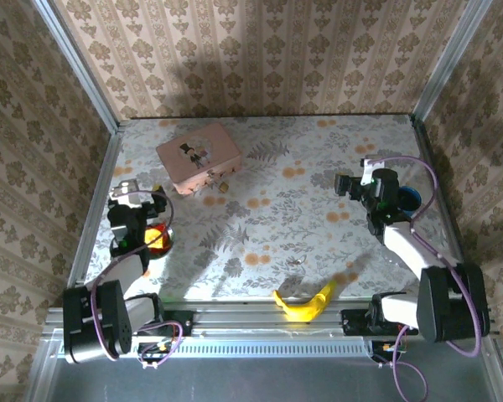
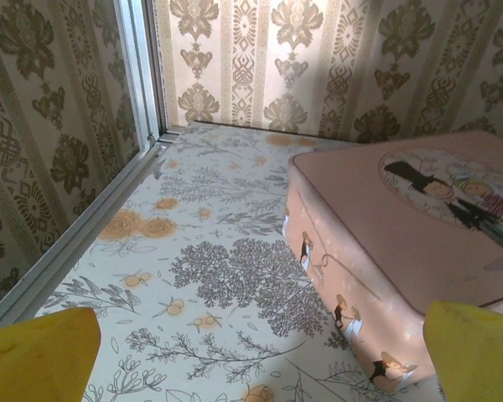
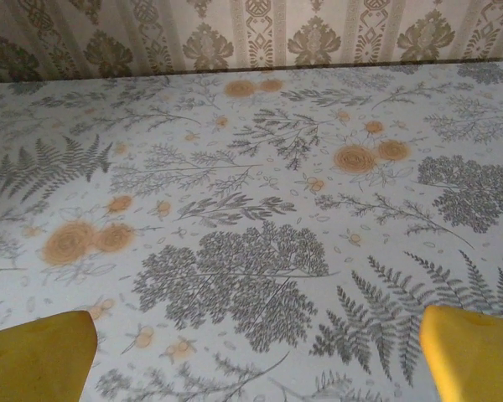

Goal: Unlock a padlock with a key

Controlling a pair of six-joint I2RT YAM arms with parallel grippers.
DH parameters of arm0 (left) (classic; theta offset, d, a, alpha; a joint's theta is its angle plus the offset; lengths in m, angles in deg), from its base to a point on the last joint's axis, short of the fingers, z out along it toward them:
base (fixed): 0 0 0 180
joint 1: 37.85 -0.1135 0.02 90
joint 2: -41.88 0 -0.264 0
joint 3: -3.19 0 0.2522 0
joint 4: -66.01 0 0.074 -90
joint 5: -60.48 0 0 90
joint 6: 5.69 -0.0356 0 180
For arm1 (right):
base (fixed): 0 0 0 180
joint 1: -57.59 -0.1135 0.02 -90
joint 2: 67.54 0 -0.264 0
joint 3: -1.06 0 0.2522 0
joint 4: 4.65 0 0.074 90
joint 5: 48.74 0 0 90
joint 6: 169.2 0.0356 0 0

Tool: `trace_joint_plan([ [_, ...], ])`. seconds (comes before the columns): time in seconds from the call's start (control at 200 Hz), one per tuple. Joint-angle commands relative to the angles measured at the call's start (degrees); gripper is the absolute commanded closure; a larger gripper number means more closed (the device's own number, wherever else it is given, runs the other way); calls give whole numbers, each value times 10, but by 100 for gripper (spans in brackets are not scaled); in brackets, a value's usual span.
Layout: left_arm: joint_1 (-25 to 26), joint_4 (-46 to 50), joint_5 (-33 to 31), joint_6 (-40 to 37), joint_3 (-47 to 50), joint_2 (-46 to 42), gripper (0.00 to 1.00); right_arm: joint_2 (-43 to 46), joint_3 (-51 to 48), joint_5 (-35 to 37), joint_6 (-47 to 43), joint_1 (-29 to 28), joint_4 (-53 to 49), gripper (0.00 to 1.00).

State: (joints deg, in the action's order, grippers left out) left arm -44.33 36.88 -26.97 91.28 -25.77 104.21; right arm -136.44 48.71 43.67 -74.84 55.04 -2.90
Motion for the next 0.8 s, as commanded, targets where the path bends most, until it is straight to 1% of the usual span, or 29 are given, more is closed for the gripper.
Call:
trace_joint_plan([
  [0.0, -2, 115, -4, 38, -29, -63, 0, 60, 25, 31, 35, -28, -142, 0],
  [0.09, 4, 199, -18, 63, -46, -115, 0, 103, 41, 64, 62, -71, -238, 0],
  [0.165, 22, 260, -35, 74, -58, -156, 0, 138, 52, 92, 85, -117, -312, 0],
  [0.22, 45, 300, -46, 75, -67, -184, 0, 160, 55, 97, 103, -144, -354, 0],
  [0.3, 91, 343, -71, 84, -74, -217, 0, 184, 62, 96, 140, -172, -416, 0],
  [0.33, 110, 356, -80, 87, -75, -228, 0, 191, 64, 92, 158, -182, -437, 2],
  [0.44, 186, 391, -108, 109, -80, -258, 0, 207, 67, 76, 218, -220, -513, 13],
  [0.54, 242, 416, -152, 138, -80, -268, 0, 209, 64, 66, 279, -262, -562, 20],
  [0.64, 269, 411, -164, 167, -77, -266, 0, 198, 61, 51, 326, -295, -601, 29],
  [0.795, 276, 383, -168, 180, -78, -244, 0, 174, 44, 36, 358, -347, -609, 39],
])
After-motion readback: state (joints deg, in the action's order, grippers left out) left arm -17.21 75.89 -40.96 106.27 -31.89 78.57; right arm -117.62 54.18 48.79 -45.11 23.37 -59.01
